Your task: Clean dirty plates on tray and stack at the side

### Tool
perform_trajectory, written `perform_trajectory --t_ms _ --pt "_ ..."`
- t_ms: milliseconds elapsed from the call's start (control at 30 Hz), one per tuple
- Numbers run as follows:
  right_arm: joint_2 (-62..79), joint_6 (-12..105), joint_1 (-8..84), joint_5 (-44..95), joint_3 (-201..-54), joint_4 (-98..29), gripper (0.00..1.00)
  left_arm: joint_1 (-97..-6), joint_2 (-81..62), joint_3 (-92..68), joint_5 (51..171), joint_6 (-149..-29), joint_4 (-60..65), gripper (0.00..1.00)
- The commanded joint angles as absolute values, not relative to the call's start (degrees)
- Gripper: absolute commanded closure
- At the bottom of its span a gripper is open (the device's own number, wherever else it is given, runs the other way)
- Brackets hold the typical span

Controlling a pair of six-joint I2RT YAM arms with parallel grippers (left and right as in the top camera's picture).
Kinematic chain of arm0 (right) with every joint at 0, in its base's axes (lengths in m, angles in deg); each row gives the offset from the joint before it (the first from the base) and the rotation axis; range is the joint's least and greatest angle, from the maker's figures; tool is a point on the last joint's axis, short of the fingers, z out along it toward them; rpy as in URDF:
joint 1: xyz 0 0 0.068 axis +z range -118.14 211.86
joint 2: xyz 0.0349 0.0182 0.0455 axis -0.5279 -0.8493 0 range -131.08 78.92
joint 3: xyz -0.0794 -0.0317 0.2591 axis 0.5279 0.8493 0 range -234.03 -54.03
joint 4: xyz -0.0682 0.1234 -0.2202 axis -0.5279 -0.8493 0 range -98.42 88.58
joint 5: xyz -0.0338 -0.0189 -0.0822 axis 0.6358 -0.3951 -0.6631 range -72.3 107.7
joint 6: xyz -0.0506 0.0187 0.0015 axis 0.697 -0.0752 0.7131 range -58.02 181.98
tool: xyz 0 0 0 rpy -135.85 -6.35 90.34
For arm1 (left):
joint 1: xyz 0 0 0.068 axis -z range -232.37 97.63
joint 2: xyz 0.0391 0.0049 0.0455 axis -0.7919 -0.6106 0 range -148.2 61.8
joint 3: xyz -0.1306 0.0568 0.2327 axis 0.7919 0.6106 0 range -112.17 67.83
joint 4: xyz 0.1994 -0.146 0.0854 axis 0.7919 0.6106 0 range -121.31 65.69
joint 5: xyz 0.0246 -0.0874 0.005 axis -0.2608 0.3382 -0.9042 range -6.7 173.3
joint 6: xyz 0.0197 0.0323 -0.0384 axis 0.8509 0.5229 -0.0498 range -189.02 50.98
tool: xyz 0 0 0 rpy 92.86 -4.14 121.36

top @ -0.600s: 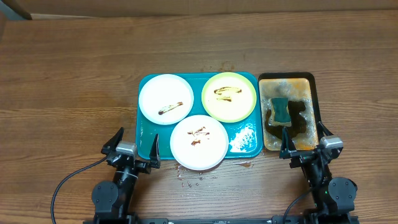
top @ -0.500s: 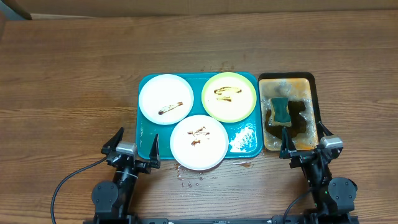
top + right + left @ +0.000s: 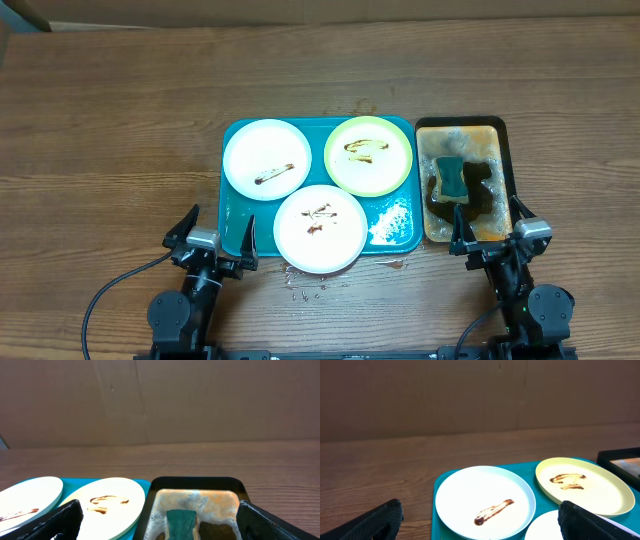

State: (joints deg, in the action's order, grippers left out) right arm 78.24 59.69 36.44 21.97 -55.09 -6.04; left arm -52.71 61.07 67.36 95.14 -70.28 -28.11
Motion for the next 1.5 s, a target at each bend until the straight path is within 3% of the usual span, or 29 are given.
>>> perform_trajectory --t_ms 0,1167,1467 --pt "78.8 60.1 36.3 22.3 -54.5 -5.8 0.00 -52.4 61.6 67.6 96.0 -69.2 -28.1 0.00" --pt "78.8 58.3 36.3 22.3 -54.5 -5.8 0.00 -52.3 61.6 67.5 96.4 -70.2 -29.3 0.00" --pt "78.7 48.0 36.3 22.3 -58.2 -12.7 0.00 -52.4 58.9 57.4 94.5 -71.6 -15.5 0.00"
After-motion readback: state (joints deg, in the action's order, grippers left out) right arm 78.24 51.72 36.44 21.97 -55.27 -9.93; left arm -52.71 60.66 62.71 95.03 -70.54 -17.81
